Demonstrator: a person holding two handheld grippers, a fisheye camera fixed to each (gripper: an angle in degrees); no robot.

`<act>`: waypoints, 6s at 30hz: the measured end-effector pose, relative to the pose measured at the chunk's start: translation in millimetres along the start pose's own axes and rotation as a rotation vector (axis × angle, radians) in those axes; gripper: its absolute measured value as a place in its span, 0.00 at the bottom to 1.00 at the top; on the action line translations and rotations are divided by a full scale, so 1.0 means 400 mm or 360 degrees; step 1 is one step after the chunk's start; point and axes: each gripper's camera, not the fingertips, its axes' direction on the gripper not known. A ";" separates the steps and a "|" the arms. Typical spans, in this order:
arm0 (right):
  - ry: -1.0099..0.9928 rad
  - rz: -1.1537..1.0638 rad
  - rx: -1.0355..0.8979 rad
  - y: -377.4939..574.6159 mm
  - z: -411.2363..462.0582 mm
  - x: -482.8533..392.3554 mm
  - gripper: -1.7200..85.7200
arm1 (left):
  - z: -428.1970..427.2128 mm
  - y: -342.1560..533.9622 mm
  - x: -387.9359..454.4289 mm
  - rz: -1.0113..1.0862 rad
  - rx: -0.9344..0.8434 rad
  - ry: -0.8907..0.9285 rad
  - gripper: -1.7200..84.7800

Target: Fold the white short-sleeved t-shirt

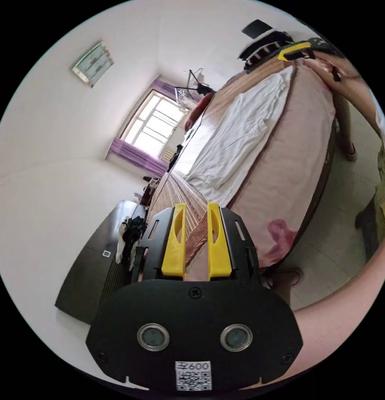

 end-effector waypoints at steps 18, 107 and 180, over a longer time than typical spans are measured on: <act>-0.0058 0.0033 -0.0074 0.053 -0.023 0.059 0.01 | 0.058 -0.062 0.046 0.0325 -0.0053 0.0128 0.10; -0.0548 -0.1169 0.0369 -0.344 -0.138 -0.667 0.10 | 0.042 -0.212 0.015 0.0461 -0.0511 0.0229 0.03; -0.0139 -0.1569 -0.0256 -0.675 0.027 -1.577 0.01 | 0.295 0.588 -0.290 -0.0767 0.0088 0.1109 0.04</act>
